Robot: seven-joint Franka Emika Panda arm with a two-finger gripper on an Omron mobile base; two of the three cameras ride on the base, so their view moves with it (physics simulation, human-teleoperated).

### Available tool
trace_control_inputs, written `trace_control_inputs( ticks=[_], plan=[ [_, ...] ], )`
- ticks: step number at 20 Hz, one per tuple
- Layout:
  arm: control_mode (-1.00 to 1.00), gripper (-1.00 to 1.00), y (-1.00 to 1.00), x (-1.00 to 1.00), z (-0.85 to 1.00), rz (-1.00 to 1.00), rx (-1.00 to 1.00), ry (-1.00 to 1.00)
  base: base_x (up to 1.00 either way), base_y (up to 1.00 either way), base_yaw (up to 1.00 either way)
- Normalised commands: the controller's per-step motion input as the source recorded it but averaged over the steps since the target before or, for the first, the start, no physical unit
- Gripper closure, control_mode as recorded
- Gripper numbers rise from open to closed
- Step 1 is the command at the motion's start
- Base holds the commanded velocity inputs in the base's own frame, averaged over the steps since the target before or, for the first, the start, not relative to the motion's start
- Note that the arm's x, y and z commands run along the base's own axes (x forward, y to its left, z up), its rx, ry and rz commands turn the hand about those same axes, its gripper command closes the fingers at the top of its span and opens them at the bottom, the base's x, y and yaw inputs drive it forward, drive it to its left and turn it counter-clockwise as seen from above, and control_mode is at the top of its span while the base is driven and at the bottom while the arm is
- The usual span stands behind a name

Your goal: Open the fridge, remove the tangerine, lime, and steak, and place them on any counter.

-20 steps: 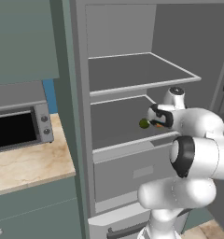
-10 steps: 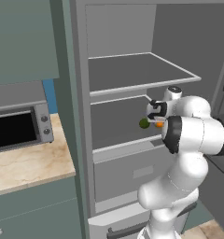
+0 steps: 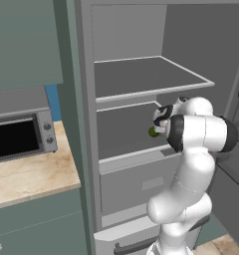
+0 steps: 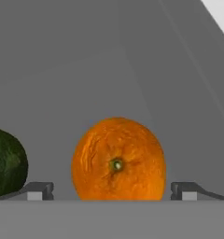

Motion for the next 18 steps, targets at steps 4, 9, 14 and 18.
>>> trace_control_inputs(
  ticks=[4, 9, 14, 18],
  plan=[
    [-1.0, -1.0, -0.15, 0.48, -0.12, 0.05, 0.07, 0.02, 0.0, 0.0, 0.0],
    [-1.0, -1.0, -0.02, 0.27, -0.36, 0.03, 0.02, 0.03, 0.0, 0.0, 0.0],
    [-1.0, 1.0, 0.0, 0.0, -0.88, 0.01, 0.0, 0.1, 0.0, 0.0, 0.0],
    [-1.0, 1.0, 0.06, -0.32, -1.0, 0.0, 0.0, 0.06, 0.0, 0.0, 0.0]
  ],
)
